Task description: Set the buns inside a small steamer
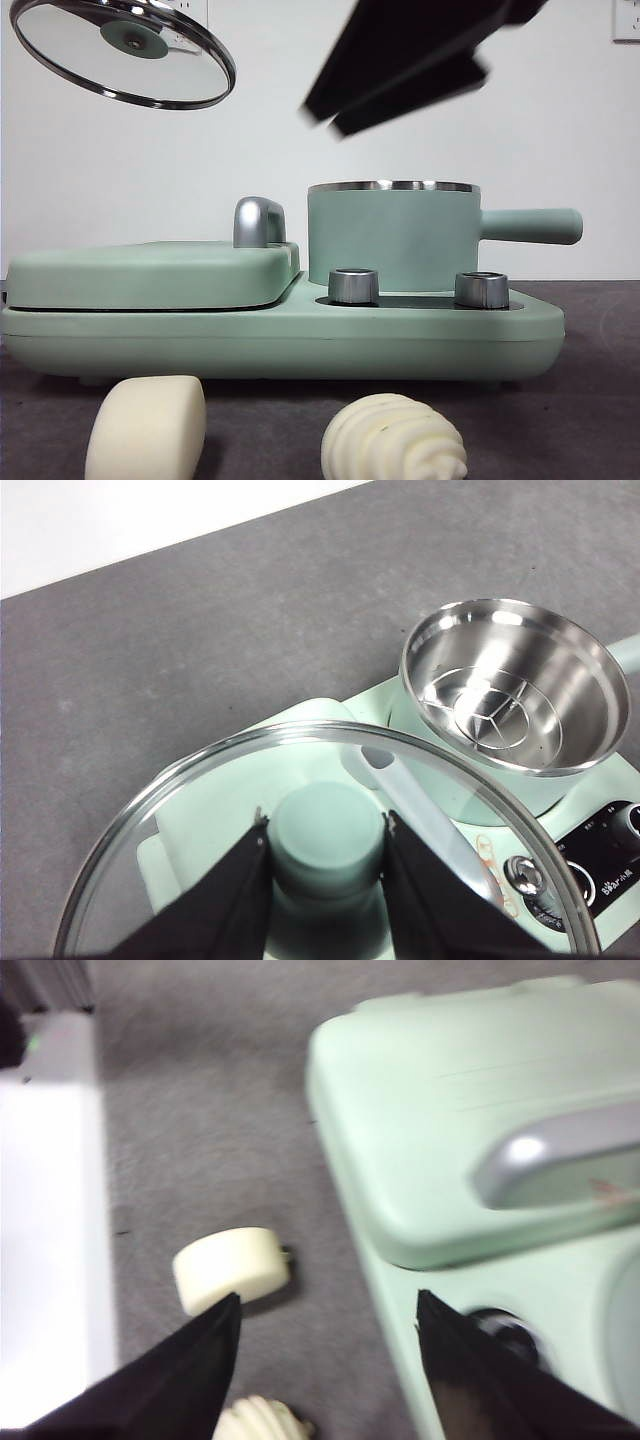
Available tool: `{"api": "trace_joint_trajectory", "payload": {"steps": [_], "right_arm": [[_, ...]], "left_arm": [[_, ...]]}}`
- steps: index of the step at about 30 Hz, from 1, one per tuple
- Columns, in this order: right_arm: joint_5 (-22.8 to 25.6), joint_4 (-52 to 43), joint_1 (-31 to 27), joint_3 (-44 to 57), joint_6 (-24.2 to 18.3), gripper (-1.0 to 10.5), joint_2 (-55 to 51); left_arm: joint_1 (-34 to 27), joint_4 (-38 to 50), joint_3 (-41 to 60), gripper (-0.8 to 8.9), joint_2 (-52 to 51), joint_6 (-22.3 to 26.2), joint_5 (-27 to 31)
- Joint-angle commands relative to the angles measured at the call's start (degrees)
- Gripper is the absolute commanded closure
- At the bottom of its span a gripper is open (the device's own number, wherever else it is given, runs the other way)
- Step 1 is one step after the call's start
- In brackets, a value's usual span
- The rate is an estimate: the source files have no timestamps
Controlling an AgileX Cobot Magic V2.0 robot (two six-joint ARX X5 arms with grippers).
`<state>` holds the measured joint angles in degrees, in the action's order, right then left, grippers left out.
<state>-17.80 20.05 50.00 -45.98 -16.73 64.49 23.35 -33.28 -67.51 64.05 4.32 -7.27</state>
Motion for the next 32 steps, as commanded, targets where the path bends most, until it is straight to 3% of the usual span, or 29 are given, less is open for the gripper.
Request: {"api": "trace_joint_trajectory", "payload": {"steps": [1, 16, 22, 32], "right_arm": [[0.5, -2.1, 2.5, -1.0, -0.6, 6.1, 4.2], [1.8, -11.3, 11.2, -1.0, -0.1, 5.8, 20.5], [5.9, -12.3, 12.5, -1.2, 0.3, 5.2, 25.4], [5.8, -14.5, 12.6, -2.0, 2.7, 5.3, 29.2]], "left_arm": [[0.1, 1.5, -0.9, 8.01, -0.2, -1.0, 0.0], [0.1, 1.5, -0.9, 8.01, -0.2, -1.0, 0.0], [0.1, 1.5, -0.9, 8.01, -0.2, -0.9, 0.0], [0.1, 1.3, -0.9, 8.01, -0.2, -0.9, 0.0]]}}
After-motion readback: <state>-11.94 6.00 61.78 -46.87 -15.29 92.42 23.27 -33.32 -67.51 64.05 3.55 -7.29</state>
